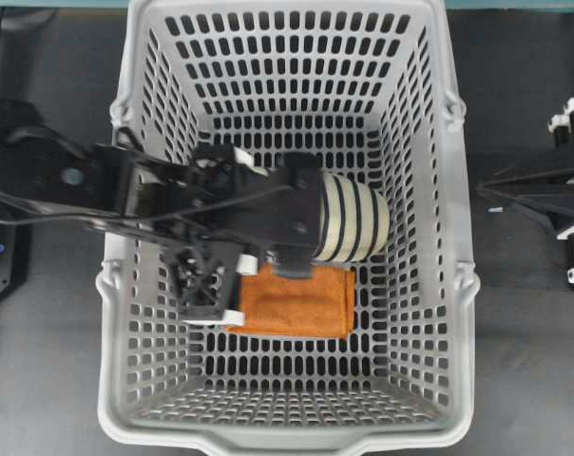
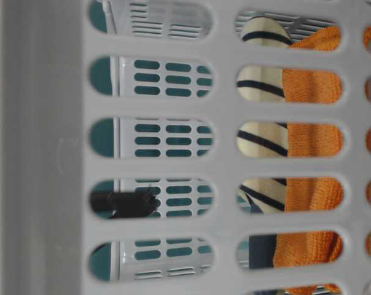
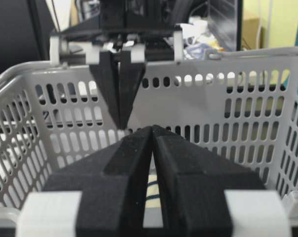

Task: Pick up the orange cloth from the shopping basket with the left arm.
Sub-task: 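Lower the open left gripper onto the orange cloth beside the slipper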

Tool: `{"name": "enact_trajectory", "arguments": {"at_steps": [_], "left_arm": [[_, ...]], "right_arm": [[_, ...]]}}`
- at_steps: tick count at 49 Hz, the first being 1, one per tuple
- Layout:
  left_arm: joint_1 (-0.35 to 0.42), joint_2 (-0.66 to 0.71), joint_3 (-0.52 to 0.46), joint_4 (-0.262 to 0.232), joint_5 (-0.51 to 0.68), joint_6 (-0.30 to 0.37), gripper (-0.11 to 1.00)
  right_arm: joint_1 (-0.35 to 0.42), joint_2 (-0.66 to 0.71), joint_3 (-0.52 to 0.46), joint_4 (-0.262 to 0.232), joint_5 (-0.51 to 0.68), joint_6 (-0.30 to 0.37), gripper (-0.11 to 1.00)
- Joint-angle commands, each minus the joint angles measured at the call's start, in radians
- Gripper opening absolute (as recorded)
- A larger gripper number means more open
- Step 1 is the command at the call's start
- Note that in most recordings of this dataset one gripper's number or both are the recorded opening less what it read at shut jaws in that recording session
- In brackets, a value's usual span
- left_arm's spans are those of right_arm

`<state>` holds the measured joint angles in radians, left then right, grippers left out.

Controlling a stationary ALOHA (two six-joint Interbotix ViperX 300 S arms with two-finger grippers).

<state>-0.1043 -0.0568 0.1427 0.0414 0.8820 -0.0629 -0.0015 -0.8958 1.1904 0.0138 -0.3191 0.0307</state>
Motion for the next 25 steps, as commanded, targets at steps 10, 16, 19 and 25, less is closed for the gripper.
{"name": "enact_trajectory", "arguments": {"at_steps": [10,16,19,25], "left_arm": [[-0.006,0.057,-0.046,0.003,-0.035,-0.017,0.17],[-0.032,0.081,-0.049,0.003,-0.066,-0.009,0.55],[-0.04,0.097,-0.051,0.003,-0.089,-0.006,0.72],[-0.051,0.129,-0.057,0.003,-0.109,-0.009,0.9]], "right_arm": [[-0.002,-0.006,-0.008,0.011,-0.006,0.002,0.0],[-0.002,-0.014,-0.008,0.012,0.005,0.002,0.0],[-0.002,-0.015,-0.008,0.012,0.011,0.002,0.0],[-0.002,-0.015,-0.008,0.011,0.012,0.002,0.0]]}}
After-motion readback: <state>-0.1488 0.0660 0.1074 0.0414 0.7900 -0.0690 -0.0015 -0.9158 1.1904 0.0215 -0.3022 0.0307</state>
